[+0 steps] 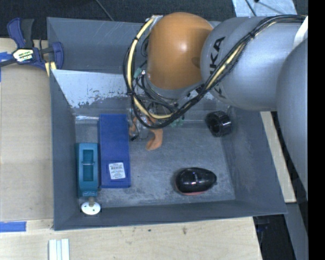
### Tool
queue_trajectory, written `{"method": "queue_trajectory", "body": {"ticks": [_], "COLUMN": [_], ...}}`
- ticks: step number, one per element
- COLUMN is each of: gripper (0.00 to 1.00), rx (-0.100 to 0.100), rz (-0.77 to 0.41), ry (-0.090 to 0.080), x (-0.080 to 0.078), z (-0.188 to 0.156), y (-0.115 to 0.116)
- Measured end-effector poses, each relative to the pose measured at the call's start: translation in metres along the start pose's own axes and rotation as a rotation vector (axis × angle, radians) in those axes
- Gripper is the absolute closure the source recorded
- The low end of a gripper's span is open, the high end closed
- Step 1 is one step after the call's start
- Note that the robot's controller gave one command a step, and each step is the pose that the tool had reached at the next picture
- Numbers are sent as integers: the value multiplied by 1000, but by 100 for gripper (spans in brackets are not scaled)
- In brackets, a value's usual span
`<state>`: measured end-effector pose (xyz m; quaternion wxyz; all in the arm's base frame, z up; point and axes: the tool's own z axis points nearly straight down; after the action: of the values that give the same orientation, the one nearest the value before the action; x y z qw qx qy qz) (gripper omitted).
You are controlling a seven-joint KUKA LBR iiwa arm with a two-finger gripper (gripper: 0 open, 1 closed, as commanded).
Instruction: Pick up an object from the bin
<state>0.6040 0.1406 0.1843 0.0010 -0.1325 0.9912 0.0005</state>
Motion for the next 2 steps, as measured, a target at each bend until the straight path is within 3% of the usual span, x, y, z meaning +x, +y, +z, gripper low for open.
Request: {"method": "queue_trajectory", "body": {"ticks": [2], "gripper": [100], "rx": [0], "rz": [0], "ry": [0], "x": [0], "z": [0], "y": [0]}}
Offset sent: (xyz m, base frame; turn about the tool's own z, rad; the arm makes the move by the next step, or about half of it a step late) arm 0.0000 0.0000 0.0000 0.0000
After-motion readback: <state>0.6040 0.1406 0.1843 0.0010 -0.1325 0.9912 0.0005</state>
